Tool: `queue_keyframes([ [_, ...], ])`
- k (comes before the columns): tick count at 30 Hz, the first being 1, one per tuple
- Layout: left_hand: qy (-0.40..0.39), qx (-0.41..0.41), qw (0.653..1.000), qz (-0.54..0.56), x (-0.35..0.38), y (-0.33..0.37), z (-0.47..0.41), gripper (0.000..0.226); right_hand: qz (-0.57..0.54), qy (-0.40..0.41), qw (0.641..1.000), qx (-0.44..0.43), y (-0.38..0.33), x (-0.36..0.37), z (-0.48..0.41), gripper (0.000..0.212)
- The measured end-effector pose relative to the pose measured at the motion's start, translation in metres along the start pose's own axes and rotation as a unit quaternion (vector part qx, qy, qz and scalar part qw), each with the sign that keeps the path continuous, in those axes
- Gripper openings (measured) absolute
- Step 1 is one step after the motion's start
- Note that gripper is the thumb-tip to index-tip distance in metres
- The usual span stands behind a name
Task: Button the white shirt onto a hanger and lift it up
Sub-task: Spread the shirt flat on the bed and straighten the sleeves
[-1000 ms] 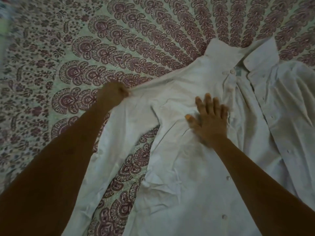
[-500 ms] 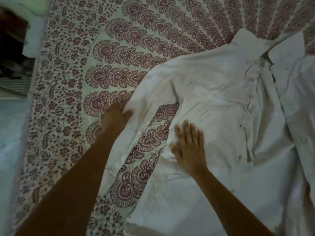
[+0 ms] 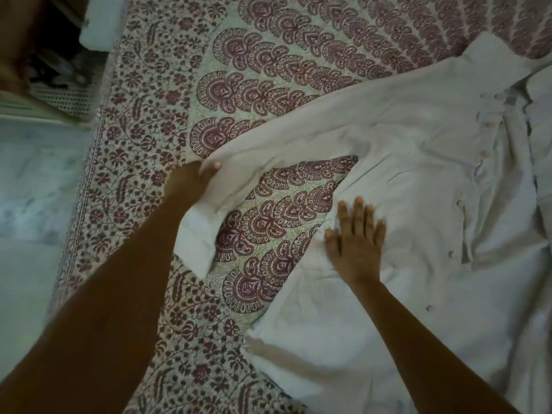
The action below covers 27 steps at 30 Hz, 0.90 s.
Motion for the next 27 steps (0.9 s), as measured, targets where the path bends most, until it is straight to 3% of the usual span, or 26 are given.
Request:
queue_keyframes([
  [7,0.018,-0.046,0.999,-0.001,0.009,-0.054,0.07,0.06,-0.02,0.003,0.999,0.025,-0.008,-0.001,0.012,0.061],
  [10,0.108,-0.045,0.99,-0.073,-0.014,-0.058,0.084,0.059,-0.01,0.002,1.0,0.021,-0.006,-0.001,0.015,0.061],
  [12,0.187,-0.049,0.978,-0.08,-0.035,-0.052,0.082,0.054,-0.013,0.001,1.0,0.017,-0.005,0.0,0.017,0.061],
  [14,0.218,-0.054,0.971,-0.079,-0.048,-0.047,0.073,0.053,-0.016,0.004,1.0,0.014,-0.004,-0.001,0.018,0.062],
  [18,0.152,-0.041,0.979,-0.127,-0.03,-0.059,0.058,0.064,-0.032,0.0,0.999,0.014,-0.005,0.0,0.019,0.063],
  [22,0.169,0.006,0.983,-0.076,-0.008,-0.051,0.078,0.063,-0.028,0.001,0.999,0.022,-0.005,0.002,0.019,0.062],
  [24,0.138,0.032,0.987,-0.079,0.016,-0.04,0.097,0.07,-0.03,-0.005,0.999,0.022,-0.004,0.004,0.019,0.062],
  [27,0.104,-0.008,0.994,-0.043,0.045,-0.046,0.13,0.089,-0.032,-0.008,0.999,0.023,-0.004,0.003,0.019,0.063],
])
Point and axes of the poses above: each hand's wrist, its own z-axis away from the middle knuckle, its own x-axis out of the palm, y = z × x, the point moved 6 cm from there along -z, towards the middle knuckle, and after that the axes turned 4 degrees about z, right-handed, at the moved point
